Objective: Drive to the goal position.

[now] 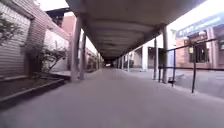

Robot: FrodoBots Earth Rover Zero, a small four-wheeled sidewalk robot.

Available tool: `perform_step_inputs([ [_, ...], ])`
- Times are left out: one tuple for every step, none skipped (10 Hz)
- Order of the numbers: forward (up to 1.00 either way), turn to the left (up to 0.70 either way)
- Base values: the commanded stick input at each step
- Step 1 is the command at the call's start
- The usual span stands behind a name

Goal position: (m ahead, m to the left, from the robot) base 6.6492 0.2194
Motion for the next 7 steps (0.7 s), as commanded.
perform_step_inputs([
  [0.70, 0.10],
  [0.70, 0.35],
  [0.70, 0.35],
  [0.70, 0.35],
  [0.70, 0.26],
  [0.70, 0.00],
  [0.70, 0.00],
])
